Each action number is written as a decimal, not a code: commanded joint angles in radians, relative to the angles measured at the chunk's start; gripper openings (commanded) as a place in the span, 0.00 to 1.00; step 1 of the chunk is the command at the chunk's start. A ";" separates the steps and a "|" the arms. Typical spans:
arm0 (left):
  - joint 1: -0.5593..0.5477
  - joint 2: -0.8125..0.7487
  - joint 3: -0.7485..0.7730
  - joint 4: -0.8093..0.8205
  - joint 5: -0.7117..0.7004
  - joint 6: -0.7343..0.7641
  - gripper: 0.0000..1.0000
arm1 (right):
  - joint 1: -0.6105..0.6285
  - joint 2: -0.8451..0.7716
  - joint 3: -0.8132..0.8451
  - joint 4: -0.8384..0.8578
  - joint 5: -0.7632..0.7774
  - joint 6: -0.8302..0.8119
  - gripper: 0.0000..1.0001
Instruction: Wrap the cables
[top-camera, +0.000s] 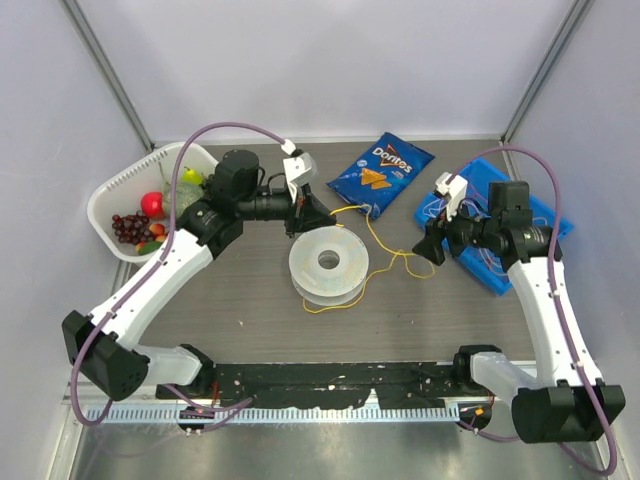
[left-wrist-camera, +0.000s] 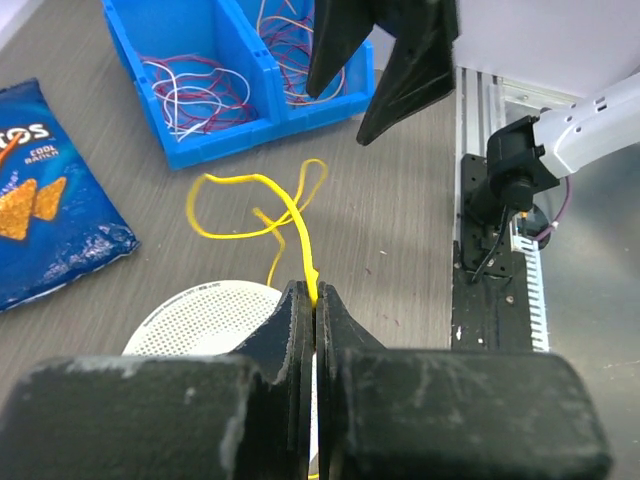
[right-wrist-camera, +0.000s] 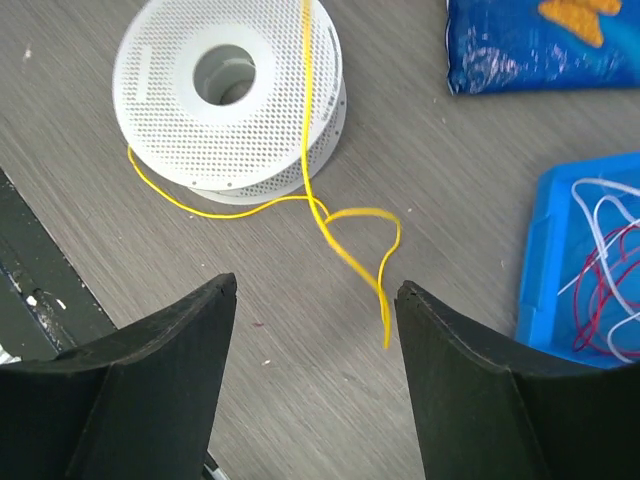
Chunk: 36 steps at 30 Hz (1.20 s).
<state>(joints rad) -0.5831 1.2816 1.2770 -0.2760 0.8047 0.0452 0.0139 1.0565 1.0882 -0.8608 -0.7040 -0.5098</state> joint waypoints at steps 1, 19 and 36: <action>-0.011 0.033 0.073 -0.089 0.054 -0.007 0.00 | 0.000 -0.084 0.071 0.051 -0.098 -0.020 0.70; -0.093 0.099 0.173 -0.360 0.123 0.110 0.00 | 0.403 -0.015 0.142 0.312 -0.075 -0.013 0.63; -0.107 0.130 0.235 -0.465 0.122 0.159 0.00 | 0.621 0.026 0.118 0.298 0.041 -0.216 0.32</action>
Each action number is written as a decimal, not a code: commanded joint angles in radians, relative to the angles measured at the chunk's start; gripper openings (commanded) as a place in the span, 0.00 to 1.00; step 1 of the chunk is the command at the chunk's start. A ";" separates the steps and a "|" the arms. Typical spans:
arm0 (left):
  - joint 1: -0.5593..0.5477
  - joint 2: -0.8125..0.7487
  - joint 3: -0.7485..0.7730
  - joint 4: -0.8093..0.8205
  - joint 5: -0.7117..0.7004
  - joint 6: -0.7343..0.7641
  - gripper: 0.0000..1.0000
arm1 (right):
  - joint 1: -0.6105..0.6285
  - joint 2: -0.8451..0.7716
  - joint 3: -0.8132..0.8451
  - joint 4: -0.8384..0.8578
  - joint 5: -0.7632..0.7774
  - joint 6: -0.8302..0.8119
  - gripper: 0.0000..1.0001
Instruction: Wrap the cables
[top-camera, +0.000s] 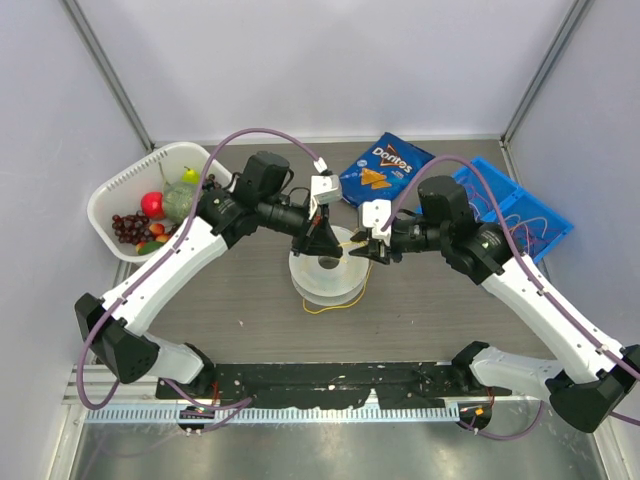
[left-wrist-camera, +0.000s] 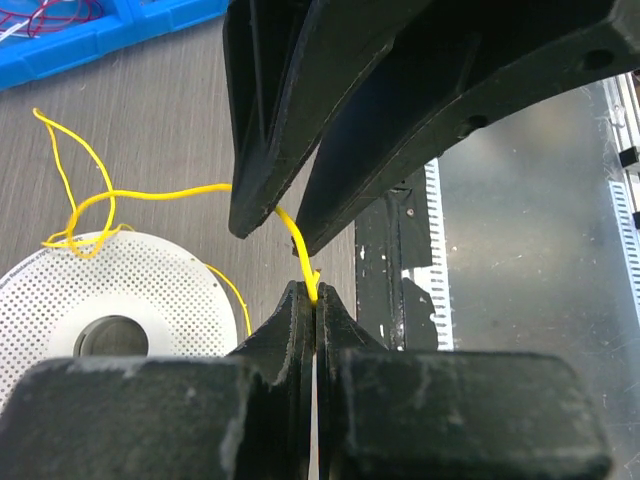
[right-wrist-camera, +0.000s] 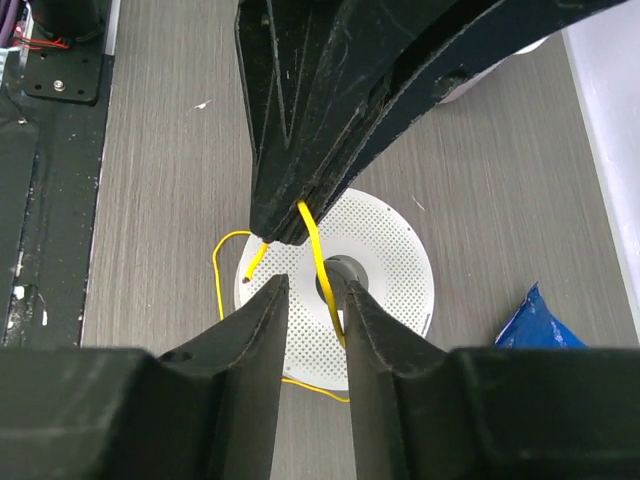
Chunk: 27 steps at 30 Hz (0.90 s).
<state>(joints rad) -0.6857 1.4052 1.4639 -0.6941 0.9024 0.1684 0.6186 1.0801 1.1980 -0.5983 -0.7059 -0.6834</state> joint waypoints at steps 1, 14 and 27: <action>-0.005 0.002 0.047 -0.054 0.014 0.045 0.00 | 0.017 0.004 0.009 0.035 0.045 -0.042 0.26; 0.075 -0.190 -0.159 0.163 -0.014 -0.024 0.48 | 0.018 -0.017 0.009 0.045 0.080 0.031 0.01; 0.075 -0.169 -0.109 0.108 -0.014 -0.027 0.42 | 0.018 -0.026 0.014 0.018 0.057 -0.011 0.01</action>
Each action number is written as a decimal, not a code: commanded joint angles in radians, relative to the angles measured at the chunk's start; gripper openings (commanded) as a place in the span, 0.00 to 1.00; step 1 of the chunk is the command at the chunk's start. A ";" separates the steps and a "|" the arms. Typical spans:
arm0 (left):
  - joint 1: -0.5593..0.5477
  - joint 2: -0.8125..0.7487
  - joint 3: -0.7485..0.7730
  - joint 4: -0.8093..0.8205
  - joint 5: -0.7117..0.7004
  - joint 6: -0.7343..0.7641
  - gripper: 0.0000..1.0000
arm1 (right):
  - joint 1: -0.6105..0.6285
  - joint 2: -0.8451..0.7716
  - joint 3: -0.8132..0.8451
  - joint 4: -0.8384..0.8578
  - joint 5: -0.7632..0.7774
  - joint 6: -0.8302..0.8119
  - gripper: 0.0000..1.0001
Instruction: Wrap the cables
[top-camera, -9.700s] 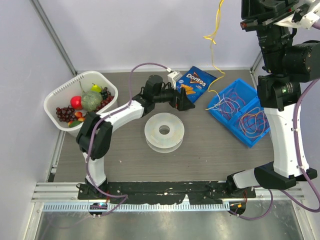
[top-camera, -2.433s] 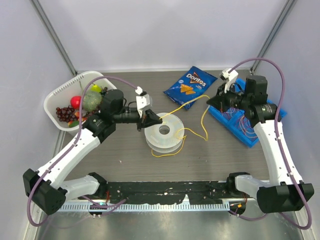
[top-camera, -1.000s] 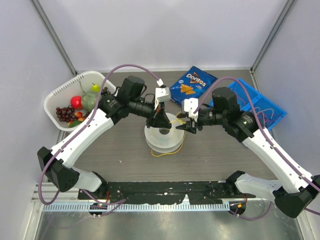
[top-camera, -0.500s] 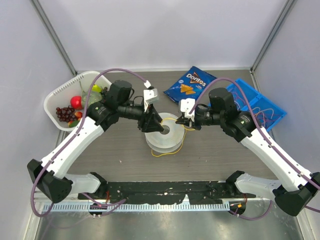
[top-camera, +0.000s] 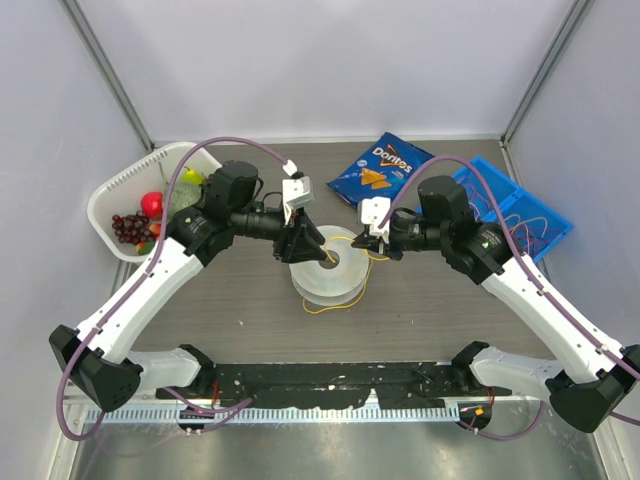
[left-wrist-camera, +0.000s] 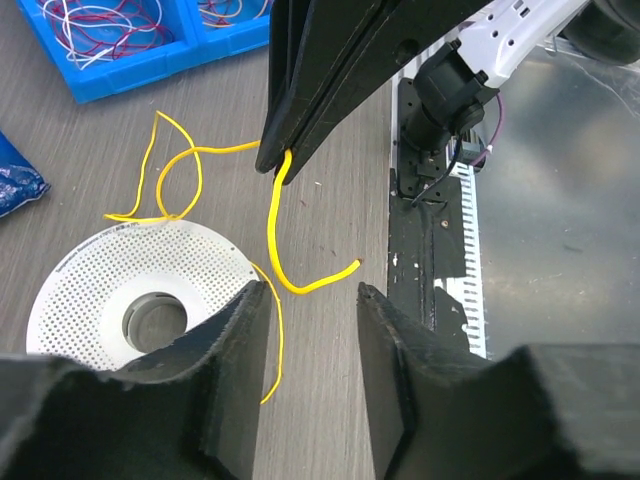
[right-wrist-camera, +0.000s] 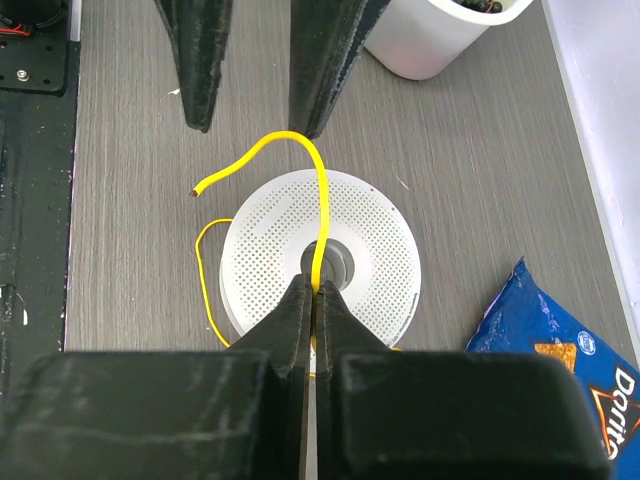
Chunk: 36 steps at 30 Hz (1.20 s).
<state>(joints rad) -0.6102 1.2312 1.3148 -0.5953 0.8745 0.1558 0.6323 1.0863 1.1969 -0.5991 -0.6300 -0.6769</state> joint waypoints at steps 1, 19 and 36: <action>0.001 0.008 0.038 0.028 0.012 -0.036 0.40 | 0.004 -0.032 0.013 0.018 -0.020 -0.019 0.01; 0.001 0.014 -0.066 0.354 0.002 -0.352 0.00 | 0.007 -0.032 -0.014 0.099 -0.037 0.103 0.01; 0.000 -0.104 -0.244 0.634 -0.338 -0.631 0.00 | 0.007 -0.095 -0.071 0.267 0.180 0.263 0.80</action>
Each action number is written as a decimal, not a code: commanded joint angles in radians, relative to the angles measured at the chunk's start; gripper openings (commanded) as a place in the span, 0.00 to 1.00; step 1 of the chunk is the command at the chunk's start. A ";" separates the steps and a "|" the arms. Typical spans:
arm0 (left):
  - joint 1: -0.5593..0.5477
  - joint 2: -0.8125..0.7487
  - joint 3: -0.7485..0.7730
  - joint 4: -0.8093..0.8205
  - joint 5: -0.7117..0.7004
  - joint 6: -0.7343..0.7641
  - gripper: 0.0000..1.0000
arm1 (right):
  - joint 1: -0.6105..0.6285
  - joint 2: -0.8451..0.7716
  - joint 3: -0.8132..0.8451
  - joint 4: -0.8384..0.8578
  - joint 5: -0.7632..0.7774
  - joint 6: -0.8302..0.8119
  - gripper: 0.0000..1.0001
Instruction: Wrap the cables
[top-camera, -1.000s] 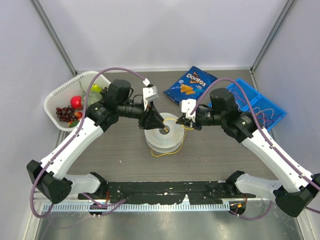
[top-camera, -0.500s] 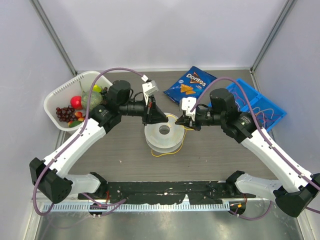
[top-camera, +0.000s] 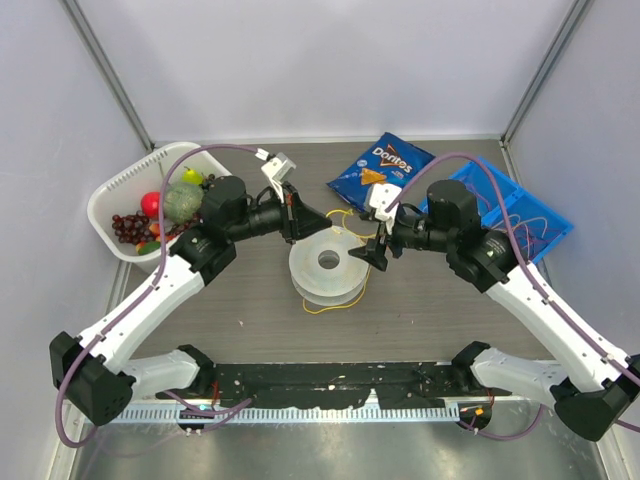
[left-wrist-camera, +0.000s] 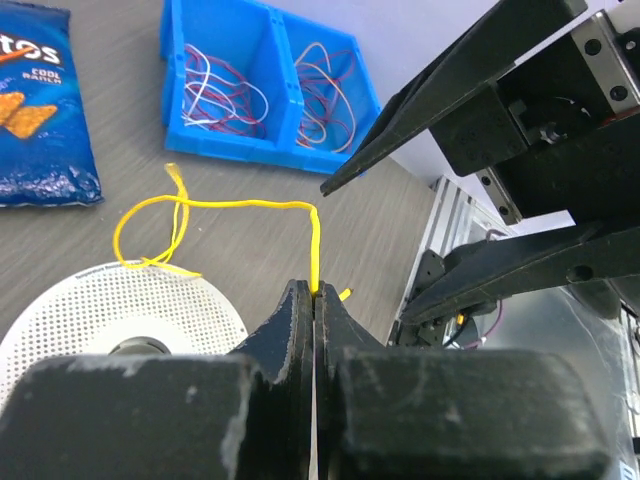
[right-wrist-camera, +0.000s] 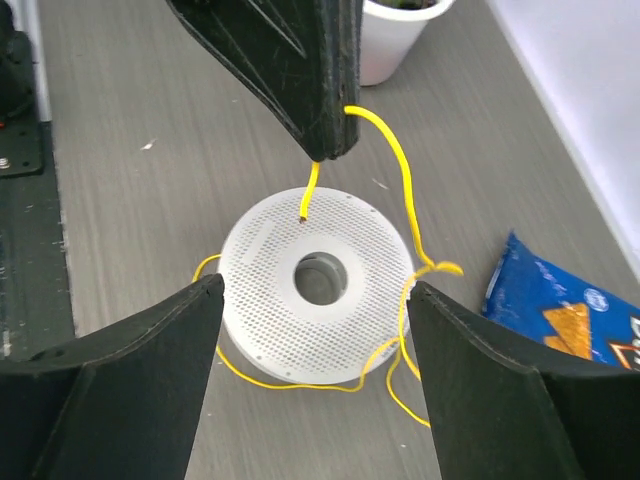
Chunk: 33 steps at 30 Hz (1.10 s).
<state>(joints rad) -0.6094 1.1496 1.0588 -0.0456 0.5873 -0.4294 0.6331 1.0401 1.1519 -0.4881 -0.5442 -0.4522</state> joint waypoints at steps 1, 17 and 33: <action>-0.001 -0.021 0.015 0.079 -0.047 -0.045 0.00 | 0.007 -0.060 -0.038 0.186 0.117 0.044 0.80; -0.023 -0.042 0.064 -0.048 -0.104 0.029 0.00 | 0.027 -0.017 -0.030 0.267 0.010 -0.157 0.84; -0.061 -0.051 0.086 -0.057 -0.187 0.044 0.00 | 0.062 0.043 -0.052 0.347 -0.008 -0.158 0.45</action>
<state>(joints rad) -0.6678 1.1187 1.0901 -0.1188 0.4381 -0.3832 0.6884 1.0920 1.0847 -0.1989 -0.5377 -0.5964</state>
